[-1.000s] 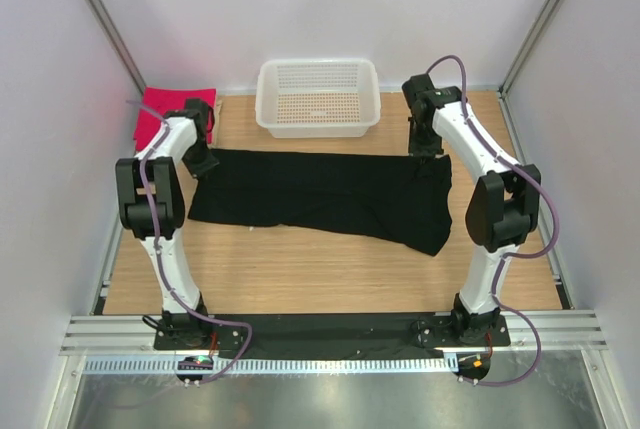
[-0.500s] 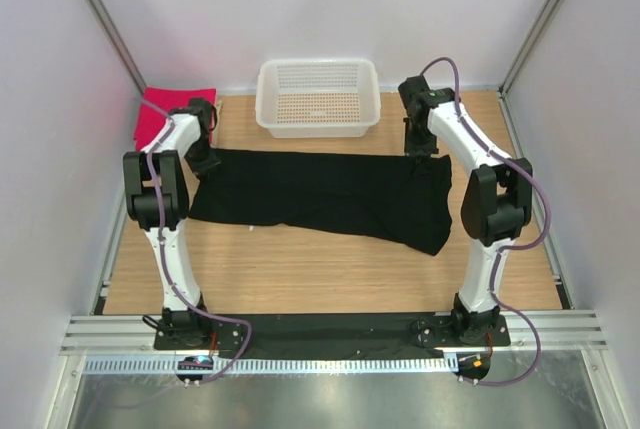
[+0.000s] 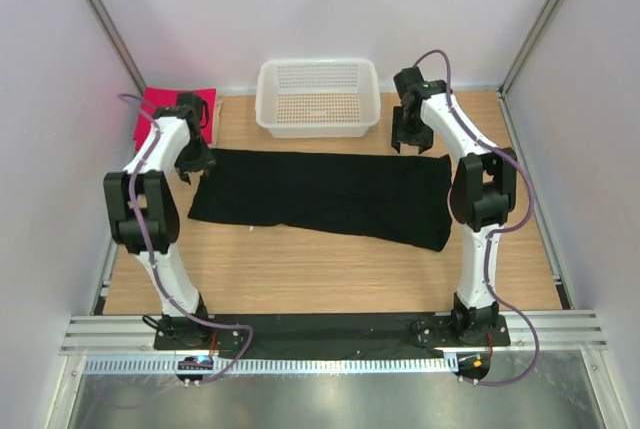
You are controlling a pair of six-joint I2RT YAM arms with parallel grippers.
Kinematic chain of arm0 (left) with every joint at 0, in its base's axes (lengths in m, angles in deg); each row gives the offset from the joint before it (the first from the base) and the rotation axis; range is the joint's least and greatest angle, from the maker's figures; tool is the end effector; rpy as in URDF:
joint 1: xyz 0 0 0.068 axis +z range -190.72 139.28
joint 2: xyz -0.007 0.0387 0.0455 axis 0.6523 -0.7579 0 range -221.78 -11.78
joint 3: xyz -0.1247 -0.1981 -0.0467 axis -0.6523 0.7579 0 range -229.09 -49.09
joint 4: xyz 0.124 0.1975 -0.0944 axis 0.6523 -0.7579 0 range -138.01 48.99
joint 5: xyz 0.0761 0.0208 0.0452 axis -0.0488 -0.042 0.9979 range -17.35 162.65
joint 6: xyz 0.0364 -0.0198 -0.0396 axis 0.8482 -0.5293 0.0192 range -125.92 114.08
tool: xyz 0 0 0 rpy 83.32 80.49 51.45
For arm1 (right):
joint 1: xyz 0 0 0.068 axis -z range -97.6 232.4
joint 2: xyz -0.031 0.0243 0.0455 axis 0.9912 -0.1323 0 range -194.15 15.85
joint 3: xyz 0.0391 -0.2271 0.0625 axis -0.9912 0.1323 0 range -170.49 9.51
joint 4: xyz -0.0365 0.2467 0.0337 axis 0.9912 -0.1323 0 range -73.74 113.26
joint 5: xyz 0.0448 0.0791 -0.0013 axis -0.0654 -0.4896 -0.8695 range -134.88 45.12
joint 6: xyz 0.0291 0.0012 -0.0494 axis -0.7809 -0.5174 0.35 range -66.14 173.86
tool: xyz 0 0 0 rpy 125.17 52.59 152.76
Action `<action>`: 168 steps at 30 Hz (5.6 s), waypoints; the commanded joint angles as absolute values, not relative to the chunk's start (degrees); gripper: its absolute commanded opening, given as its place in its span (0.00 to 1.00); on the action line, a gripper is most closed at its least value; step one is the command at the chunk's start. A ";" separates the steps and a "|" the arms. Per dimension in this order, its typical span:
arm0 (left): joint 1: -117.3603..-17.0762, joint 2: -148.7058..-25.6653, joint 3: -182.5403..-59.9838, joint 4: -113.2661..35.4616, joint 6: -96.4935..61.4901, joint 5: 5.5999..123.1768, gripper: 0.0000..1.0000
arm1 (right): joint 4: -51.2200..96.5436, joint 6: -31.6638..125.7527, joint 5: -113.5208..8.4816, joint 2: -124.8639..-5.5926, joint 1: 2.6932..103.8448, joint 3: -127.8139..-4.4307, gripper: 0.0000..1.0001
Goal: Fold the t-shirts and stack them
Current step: Fold the tshirt
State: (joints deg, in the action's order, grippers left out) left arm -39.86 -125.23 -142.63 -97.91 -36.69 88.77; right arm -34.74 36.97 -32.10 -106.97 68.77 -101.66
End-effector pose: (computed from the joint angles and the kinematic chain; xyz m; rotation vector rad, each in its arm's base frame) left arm 0.3773 0.0169 0.1897 -0.8164 2.7127 0.3032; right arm 0.4155 0.0915 0.2105 0.1328 2.7342 -0.1663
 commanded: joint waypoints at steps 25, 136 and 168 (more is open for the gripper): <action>-39.33 -106.61 -116.59 -88.82 -37.39 61.49 0.41 | -34.49 30.39 -36.70 -71.33 72.46 -51.49 0.57; -36.85 -95.19 -115.98 -93.21 -35.54 59.20 0.39 | -11.64 15.36 -64.21 -84.69 76.77 -53.41 0.25; -36.85 -94.74 -114.31 -92.51 -36.60 58.41 0.39 | -20.33 27.05 -60.64 -92.88 73.95 -77.78 0.49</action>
